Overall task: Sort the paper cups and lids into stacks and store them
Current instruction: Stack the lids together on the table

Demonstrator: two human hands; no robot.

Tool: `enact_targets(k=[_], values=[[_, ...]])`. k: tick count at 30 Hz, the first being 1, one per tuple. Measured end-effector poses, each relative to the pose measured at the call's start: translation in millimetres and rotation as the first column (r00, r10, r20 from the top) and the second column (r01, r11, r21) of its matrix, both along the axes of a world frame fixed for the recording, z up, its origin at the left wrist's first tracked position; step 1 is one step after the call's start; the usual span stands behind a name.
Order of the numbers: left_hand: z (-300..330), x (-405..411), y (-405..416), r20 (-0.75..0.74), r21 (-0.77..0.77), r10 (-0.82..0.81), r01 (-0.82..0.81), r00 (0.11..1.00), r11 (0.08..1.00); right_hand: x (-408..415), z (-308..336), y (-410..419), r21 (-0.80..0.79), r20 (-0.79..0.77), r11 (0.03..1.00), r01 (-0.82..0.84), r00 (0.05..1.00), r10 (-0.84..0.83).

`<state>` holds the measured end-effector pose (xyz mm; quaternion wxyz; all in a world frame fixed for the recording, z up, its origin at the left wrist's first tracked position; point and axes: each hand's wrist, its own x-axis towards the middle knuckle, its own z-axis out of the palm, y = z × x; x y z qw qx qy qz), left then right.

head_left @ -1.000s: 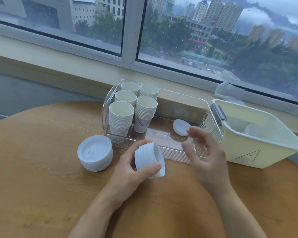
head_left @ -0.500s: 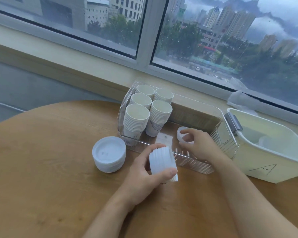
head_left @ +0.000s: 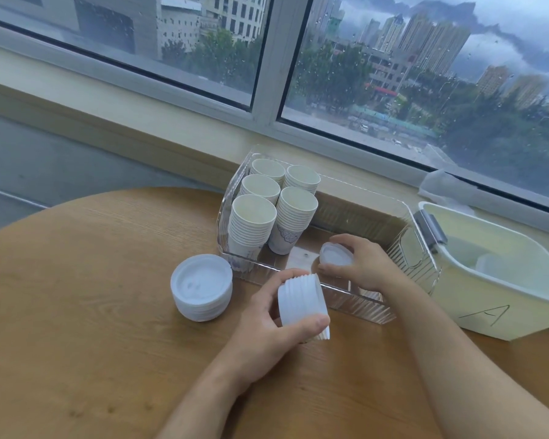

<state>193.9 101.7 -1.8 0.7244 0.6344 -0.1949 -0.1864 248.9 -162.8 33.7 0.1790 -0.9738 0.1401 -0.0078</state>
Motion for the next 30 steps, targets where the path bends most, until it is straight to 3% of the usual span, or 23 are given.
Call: enact_targets(k=[6,10,14,18,21,30], values=[[0.3,0.3,0.8,-0.001,0.000,0.007,-0.007,1.000,1.000,-9.2,1.6,0.6,0.020,0.092,1.000,0.004,0.996,-0.006],[0.3,0.5,1.1,0.005,0.000,0.014,-0.014,1.000,1.000,-32.3,10.0,8.2,0.171,0.258,0.984,-0.047,0.966,0.001],[1.2,-0.1,1.0,-0.010,-0.029,0.003,-0.003,1.000,1.000,-72.9,21.3,28.8,0.466,0.424,0.863,-0.195,0.905,-0.025],[1.9,-0.7,1.0,-0.024,-0.059,-0.016,0.014,1.000,0.998,-118.4,12.7,57.5,0.629,0.521,0.708,-0.322,0.850,-0.077],[3.5,-1.9,1.9,-0.029,-0.068,-0.033,0.031,0.999,0.997,-138.9,-6.0,71.3,0.669,0.555,0.649,-0.362,0.824,-0.113],[1.9,-7.1,-2.1,0.012,-0.031,-0.116,0.117,0.993,0.993,-151.7,-36.4,80.9,0.690,0.618,0.605,-0.396,0.757,-0.210]])
